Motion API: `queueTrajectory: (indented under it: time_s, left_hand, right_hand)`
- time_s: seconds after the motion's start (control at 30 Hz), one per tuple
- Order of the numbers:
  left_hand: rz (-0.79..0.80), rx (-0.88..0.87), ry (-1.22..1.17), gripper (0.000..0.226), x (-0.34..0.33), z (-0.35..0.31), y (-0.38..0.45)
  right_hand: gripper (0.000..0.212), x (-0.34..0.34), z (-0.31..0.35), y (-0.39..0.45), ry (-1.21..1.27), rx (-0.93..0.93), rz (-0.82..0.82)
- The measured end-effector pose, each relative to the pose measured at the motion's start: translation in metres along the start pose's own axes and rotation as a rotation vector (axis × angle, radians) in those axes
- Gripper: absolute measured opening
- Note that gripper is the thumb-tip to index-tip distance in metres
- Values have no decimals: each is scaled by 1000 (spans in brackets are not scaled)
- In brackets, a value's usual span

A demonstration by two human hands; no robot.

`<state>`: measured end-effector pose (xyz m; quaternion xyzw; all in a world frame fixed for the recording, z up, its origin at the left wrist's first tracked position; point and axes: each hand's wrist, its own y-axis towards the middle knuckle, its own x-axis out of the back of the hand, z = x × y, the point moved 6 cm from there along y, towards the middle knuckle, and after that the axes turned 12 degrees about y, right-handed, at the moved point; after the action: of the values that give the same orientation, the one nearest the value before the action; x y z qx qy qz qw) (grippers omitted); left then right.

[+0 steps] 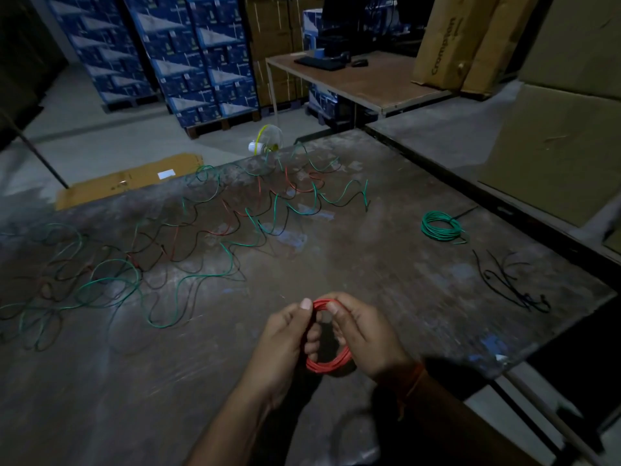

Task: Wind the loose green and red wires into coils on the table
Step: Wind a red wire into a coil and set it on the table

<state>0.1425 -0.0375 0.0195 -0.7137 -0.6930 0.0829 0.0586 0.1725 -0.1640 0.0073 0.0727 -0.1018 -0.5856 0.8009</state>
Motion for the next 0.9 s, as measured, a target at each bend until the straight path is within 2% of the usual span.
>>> queueTrajectory:
  time_s: [0.1, 0.23, 0.33, 0.43, 0.5, 0.57, 0.63, 0.7, 0.83, 0.9]
  left_hand:
    - [-9, 34, 27, 32, 4, -4, 1]
    - [-136, 29, 91, 35, 18, 2, 5]
    - [-234, -23, 245, 35, 33, 8, 10]
    - [-249, -77, 383, 36, 36, 9, 10]
    - [-231, -80, 354, 36, 32, 8, 8]
    - [-173, -66, 236, 34, 26, 6, 4]
    - [-100, -51, 95, 33, 17, 0, -1]
    - [-57, -38, 10, 31, 10, -3, -4]
    - [-99, -77, 83, 33, 16, -6, -5]
    - [-96, -71, 87, 33, 19, -6, -6]
  right_hand:
    - [24, -4, -2, 0, -12, -6, 52]
    - [15, 1, -11, 6, 42, -104, 66]
    - [6, 15, -16, 10, 9, -168, 58]
    - [4, 22, -14, 12, -63, -177, 92]
    - [4, 29, -12, 16, -195, -131, 75]
    - [5, 37, -10, 21, -401, -66, 23]
    - [7, 39, -8, 23, -470, -59, -60]
    - [12, 31, -12, 20, -314, -133, -88]
    - [7, 4, -28, 7, 337, -365, 25]
    - [15, -1, -30, 0, 615, -432, 36]
